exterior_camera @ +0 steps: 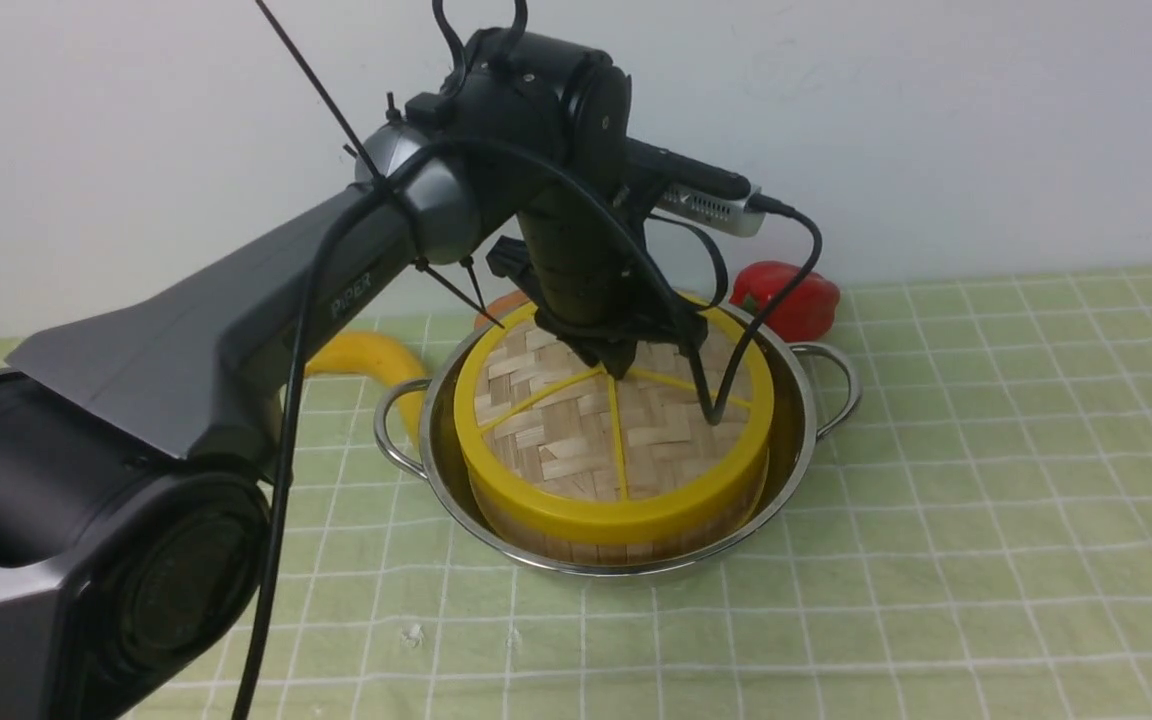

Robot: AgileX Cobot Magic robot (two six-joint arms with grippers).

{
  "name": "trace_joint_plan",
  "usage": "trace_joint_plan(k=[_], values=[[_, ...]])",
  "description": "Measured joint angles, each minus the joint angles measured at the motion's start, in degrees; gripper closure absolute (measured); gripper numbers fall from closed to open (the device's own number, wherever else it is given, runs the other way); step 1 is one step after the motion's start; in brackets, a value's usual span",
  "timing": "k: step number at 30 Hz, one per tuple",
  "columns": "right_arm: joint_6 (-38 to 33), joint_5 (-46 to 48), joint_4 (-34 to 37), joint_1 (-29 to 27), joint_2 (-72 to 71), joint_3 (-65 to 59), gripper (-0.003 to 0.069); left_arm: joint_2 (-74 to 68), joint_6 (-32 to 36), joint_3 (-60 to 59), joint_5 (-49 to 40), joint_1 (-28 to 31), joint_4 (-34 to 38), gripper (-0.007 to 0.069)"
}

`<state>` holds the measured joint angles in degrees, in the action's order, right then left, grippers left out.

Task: Place the steamer in the pot on the green tablecloth, and put the lid on the steamer.

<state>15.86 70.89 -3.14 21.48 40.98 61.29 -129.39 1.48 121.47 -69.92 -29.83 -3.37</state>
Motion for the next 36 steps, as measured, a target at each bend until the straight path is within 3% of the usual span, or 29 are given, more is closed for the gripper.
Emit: trace_joint_plan(k=[5, 8, 13, 14, 16, 20, 23, 25, 26, 27, 29, 30, 33, 36], values=[[0.06, 0.00, 0.05, 0.00, 0.00, 0.00, 0.0105, 0.00, 0.41, 0.00, 0.00, 0.00, 0.00, 0.0489], [0.12, 0.00, 0.19, 0.00, 0.00, 0.00, 0.0105, 0.03, 0.85, 0.46, -0.32, 0.00, -0.77, 0.0386], [0.12, 0.00, 0.81, 0.00, 0.00, 0.00, 0.0105, 4.09, 0.97, 3.18, -0.39, 0.00, -3.09, 0.0129], [0.12, 0.00, 0.88, 0.00, 0.00, 0.00, 0.0105, 4.37, 0.97, 3.35, -0.39, 0.00, -3.09, 0.0129], [0.12, 0.00, 1.11, 0.00, -0.08, 0.00, 0.0112, 9.30, 1.44, 4.82, -0.39, 0.00, -3.35, 0.0006], [-0.92, -0.80, 1.11, 0.00, -1.71, -1.18, 0.0167, 14.93, 2.22, 5.21, -0.42, 0.00, -3.93, -0.0039], [-1.23, -6.59, 0.46, 0.00, -7.07, -5.80, 0.0293, 21.28, 2.38, 4.09, -0.42, 0.00, -4.79, 0.0032], [-1.23, -9.90, -0.86, 0.00, -11.80, -10.40, 0.0395, 25.86, 2.32, 1.51, -0.46, 0.00, -4.90, 0.0159], [-1.23, -10.20, -0.86, 0.00, -11.79, -10.85, 0.0395, 25.86, 2.32, 1.21, -0.46, 0.00, -4.90, 0.0173], [-1.23, -11.34, -1.67, 0.00, -13.99, -12.68, 0.0442, 28.09, 2.18, -0.44, -0.46, 0.00, -4.90, 0.0251], [-1.23, -15.34, -3.21, 0.00, -19.93, -18.78, 0.0567, 34.46, 1.13, -5.92, -0.46, 0.00, -4.71, 0.0481], [-1.23, -16.32, -3.35, 0.00, -21.51, -20.71, 0.0601, 36.75, 0.33, -8.42, -0.46, 0.00, -4.66, 0.0552], [-1.23, -20.13, -2.95, 0.00, -27.04, -25.32, 0.0671, 43.19, -2.09, -17.66, -0.46, 0.00, -4.66, 0.0638], [-1.23, -22.35, -2.45, 0.00, -29.56, -27.37, 0.0674, 49.40, -3.55, -26.18, 0.29, 0.00, -4.66, 0.0648]])
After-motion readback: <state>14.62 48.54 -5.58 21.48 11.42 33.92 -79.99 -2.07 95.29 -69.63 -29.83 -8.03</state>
